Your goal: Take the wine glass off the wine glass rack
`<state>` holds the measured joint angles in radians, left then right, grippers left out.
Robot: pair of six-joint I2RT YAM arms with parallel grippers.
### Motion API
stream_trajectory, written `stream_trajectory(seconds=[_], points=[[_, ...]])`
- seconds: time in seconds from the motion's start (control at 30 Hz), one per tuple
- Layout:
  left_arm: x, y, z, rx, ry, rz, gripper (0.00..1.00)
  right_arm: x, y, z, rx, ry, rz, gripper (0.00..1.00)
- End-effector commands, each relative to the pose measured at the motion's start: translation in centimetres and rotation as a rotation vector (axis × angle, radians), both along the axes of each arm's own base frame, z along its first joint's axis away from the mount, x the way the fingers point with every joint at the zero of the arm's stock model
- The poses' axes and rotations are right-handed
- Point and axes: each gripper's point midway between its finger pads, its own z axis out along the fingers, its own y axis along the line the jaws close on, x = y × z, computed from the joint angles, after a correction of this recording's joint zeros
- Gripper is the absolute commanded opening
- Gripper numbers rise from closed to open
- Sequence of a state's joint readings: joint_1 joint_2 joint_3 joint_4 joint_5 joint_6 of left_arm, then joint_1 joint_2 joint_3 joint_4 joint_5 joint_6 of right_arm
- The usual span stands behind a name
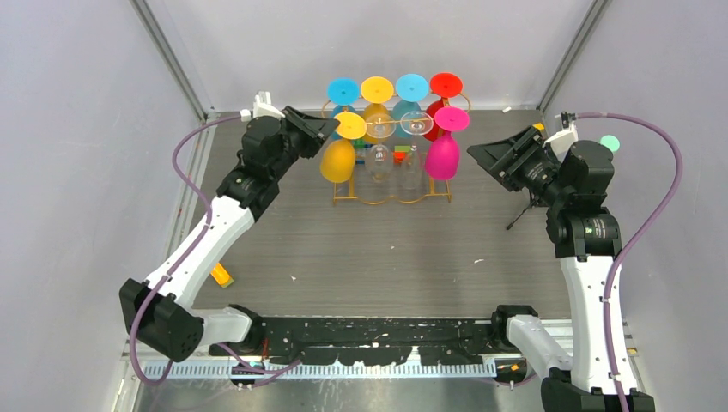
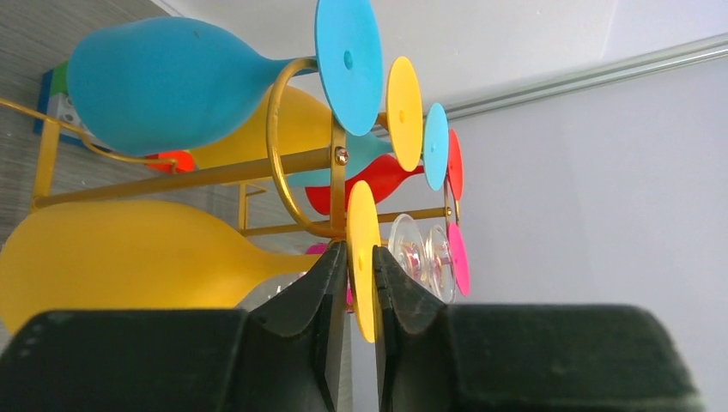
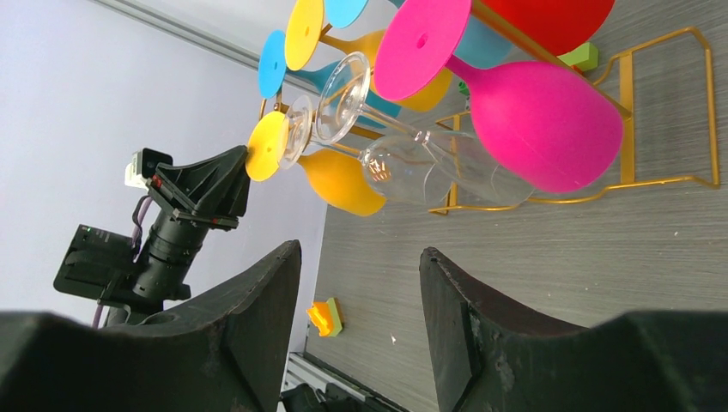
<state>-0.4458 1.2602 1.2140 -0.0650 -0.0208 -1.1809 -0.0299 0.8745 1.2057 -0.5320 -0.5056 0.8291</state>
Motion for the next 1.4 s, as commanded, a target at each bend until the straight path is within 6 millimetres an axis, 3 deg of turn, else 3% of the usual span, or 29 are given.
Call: stream_trajectory(seconds=[0.0, 0.2, 0.4, 0.83, 1.13, 1.37], points=[[0.0, -1.4, 2.5, -0.065, -0.050, -0.059, 0.19, -0.1, -0.1, 0.9, -0.015, -0.049, -0.004, 0.58], [0.3, -1.7, 2.2, -0.055, -0.027, -0.071, 0.21, -0.1, -0.2, 0.8, -0.019, -0.046, -0.010, 0.58], [0.3, -1.4, 2.3, -0.045, -0.031, -0.054, 0.00, -0.1, -0.2, 0.7, -0.020, -0.044, -0.015, 0.58], [-2.0, 0.1, 5.5, -0.087, -0.115, -0.038, 0.00, 0.0, -0.2, 0.9, -0.007, -0.037, -0.020, 0.58], [-2.7, 0.8, 5.4, -0.088, -0.118, -0.014, 0.00, -0.1, 0.6, 0.7, 0.013, -0.026, 0.032, 0.58], [-4.8, 0.3, 4.7, -0.128, -0.089, -0.090, 0.00, -0.7, 1.1, 0.2, 0.020, -0.027, 0.070, 0.75]])
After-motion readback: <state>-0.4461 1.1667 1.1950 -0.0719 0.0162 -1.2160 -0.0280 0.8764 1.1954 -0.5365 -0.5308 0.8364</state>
